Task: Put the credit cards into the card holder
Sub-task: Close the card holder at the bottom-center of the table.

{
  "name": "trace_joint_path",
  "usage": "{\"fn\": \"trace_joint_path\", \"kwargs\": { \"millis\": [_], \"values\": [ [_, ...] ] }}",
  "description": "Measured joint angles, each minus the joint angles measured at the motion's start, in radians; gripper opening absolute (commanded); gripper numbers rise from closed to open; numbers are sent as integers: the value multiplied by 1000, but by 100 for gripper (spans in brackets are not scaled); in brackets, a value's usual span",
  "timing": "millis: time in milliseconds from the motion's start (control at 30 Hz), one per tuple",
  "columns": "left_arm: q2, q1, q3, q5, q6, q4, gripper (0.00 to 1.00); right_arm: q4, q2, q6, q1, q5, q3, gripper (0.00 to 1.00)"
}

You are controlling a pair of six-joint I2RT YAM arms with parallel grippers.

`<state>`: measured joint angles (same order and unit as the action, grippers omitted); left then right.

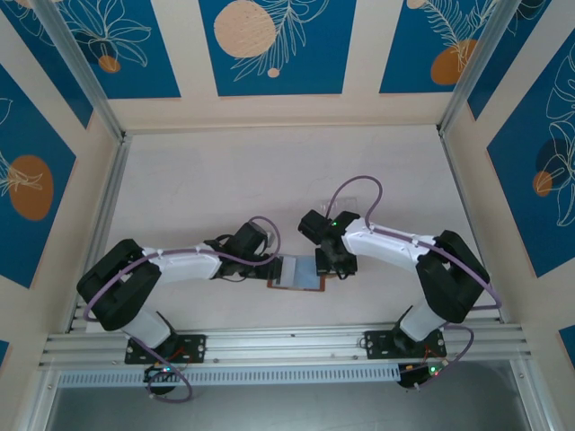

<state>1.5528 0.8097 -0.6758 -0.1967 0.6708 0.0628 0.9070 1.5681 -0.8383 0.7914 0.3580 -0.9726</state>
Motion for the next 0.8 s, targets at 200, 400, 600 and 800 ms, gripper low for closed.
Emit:
{"fn": "trace_joint_path", "kwargs": {
  "millis": [200,400,600,800],
  "values": [
    [-1,0,2,0,0,-3,42,-43,35,-6,-13,-11,34,39],
    [-1,7,1,15,-16,0,40,-103,18,-7,-31,-47,53,3],
    [9,12,-11,21,-23,6,40,-103,-92,1,-13,-56,2,0],
    [41,12,-40,18,-10,31,39,-149,-173,0,9,-139,-70,0]
  ]
}}
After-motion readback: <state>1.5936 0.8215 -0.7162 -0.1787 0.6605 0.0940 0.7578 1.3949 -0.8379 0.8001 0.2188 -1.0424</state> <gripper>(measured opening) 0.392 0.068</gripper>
